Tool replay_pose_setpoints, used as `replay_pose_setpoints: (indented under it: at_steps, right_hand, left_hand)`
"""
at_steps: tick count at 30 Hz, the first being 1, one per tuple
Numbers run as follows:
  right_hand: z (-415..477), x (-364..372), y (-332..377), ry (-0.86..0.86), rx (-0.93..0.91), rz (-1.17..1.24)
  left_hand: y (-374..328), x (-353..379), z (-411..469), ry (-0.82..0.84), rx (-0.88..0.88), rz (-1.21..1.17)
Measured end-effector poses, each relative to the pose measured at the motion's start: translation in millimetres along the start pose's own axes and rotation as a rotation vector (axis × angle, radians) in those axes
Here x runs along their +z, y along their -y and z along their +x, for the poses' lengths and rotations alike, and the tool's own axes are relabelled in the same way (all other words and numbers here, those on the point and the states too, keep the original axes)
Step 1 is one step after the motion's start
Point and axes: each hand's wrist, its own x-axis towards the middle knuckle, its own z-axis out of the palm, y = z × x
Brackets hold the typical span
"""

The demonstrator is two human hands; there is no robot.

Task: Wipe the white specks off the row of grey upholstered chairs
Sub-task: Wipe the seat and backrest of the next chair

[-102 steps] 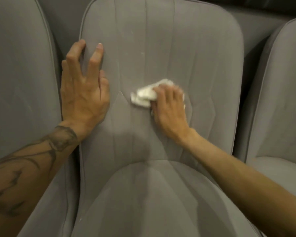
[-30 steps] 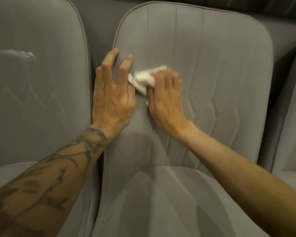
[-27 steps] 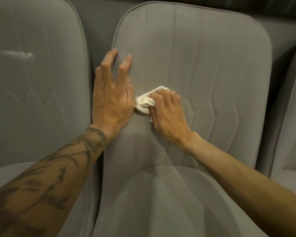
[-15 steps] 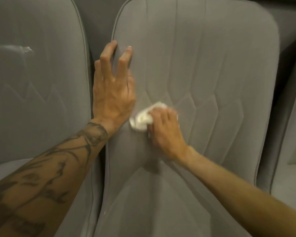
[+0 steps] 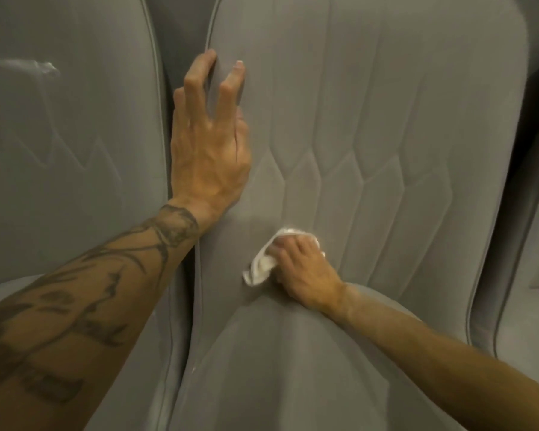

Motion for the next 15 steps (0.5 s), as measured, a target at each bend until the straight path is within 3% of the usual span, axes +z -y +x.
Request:
replay_pose_setpoints:
  at_steps: [1,3,8,13,15]
  right_hand:
    - [-5.8,-1.7,-4.1,0.079,-0.078,-0.009]
    - [5.8,-7.5,-17.2,0.063,-0.153,0.001]
    - [23.2,-5.0,-21.7,-0.210,0.135,0.055]
    - [-23.5,12.9,-8.4,0.121,-0.125,0.041]
    - [-10.4,1.6,-13.5,0.140,-0.096,0.041]
  left_hand:
    - [-0.8,0.0,0.0,0.005,-0.004,-0.002]
    - [-1.4,-0.1,-0.7,0.010,-0.001,-0.001]
    - [0.2,0.4,-0.7,-0.001,0.002,0.004]
    - [2.1,0.9,-1.0,-0.012,0.009,-0.001]
    - [1.3,1.3,-0.7,-0.008,0.011,-0.005]
